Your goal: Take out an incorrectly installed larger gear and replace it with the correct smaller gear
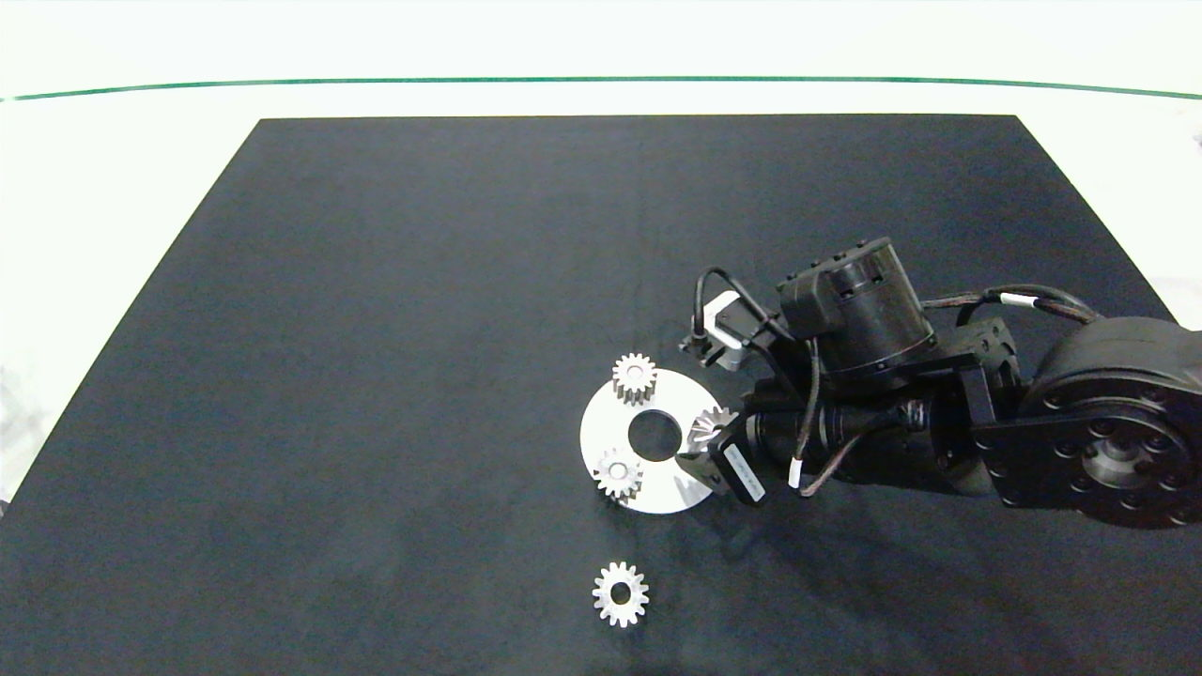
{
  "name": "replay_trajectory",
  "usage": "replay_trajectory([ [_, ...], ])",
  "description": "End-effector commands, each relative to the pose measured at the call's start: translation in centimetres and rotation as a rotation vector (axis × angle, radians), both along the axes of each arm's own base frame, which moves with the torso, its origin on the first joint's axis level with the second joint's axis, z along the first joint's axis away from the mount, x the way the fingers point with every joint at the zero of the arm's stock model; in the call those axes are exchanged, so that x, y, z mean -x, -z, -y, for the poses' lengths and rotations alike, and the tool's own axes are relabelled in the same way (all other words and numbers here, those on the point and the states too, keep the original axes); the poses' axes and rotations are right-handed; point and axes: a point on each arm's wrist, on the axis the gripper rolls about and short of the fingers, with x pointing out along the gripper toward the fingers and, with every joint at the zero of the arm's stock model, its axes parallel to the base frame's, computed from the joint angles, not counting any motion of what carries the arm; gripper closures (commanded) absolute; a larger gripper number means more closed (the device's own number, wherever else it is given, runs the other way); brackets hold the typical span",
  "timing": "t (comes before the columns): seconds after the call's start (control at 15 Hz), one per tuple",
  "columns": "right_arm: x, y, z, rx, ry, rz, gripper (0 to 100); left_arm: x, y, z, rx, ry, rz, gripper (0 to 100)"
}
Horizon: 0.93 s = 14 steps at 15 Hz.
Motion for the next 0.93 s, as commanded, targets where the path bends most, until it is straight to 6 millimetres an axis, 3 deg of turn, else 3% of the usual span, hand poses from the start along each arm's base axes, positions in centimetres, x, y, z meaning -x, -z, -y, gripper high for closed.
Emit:
replay_trajectory([
  [0.07,-0.01,0.02,0.00,0.002,0.001,-0.001,21,0.08,0.08,0.00,-0.001,0.003,-0.002,0],
  [0.93,-0.18,0.54,-0.02,0.009,0.006,-0.016,46,0.38,0.73,-0.02,-0.023,0.017,0.004,0],
])
